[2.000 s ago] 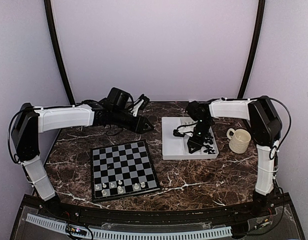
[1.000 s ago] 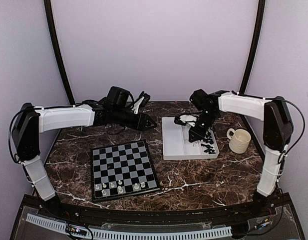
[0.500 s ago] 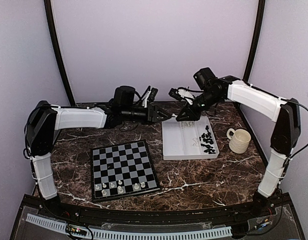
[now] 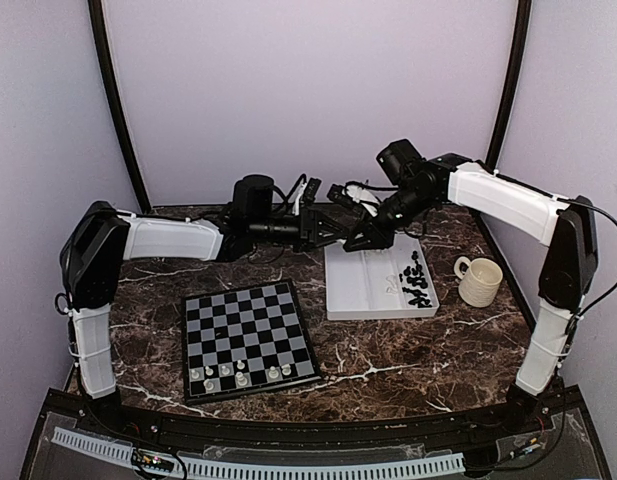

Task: Set up the chess pieces on the board
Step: Pass from the right arm to the left

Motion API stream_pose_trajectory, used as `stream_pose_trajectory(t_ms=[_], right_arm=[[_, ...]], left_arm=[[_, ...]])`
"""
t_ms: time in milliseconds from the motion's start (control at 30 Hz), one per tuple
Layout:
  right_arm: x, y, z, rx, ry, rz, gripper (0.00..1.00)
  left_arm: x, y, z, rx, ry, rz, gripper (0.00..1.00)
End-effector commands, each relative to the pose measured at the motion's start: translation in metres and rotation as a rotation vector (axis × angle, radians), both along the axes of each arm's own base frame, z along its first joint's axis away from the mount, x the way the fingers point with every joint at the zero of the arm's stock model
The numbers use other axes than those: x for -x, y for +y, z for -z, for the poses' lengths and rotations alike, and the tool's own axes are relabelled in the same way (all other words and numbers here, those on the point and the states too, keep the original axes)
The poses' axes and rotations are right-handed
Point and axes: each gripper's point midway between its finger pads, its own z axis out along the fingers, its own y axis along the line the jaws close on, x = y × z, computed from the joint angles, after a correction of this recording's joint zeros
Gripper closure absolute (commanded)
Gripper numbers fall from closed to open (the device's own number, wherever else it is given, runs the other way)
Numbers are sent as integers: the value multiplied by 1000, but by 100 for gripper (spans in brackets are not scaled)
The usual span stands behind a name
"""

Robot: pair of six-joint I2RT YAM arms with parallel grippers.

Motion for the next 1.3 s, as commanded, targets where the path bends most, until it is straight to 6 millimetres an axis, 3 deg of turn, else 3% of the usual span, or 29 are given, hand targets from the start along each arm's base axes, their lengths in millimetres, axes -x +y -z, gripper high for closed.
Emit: stream_pose_trajectory(t_ms=[0, 367, 667, 767, 833, 933, 967, 1000, 1033, 1133, 1267], right_arm=[[1, 5, -15, -30, -22, -14, 88], [-4, 3, -19, -29, -42, 17, 88], [-3, 5, -25, -50, -32, 28, 87], [0, 4, -27, -53, -27, 22, 77], [14, 0, -30, -55, -24, -35, 65], [33, -17, -39, -74, -51, -77, 52], [37, -26, -43, -77, -82, -70, 48], [38, -35, -42, -73, -98, -55, 47], [37, -44, -43, -77, -117, -35, 45], [27, -78, -31, -86, -128, 63, 41], [9, -120, 1, -83, -95, 213, 41]], left_arm=[[5, -4, -25, 57, -35, 35, 78], [5, -1, -15, 25, 5, 17, 76], [6, 1, -14, 21, 18, 5, 94], [6, 3, -15, 12, 13, -3, 97], [7, 6, -17, -10, -5, -8, 98], [13, 16, -24, -75, -91, -12, 99], [15, 21, -15, -131, -75, -23, 99], [16, 27, -22, -154, -140, -32, 99], [21, 33, -11, -213, -126, -29, 100], [34, 50, -5, -345, -231, -23, 99], [64, 66, 26, -574, -328, 29, 99]])
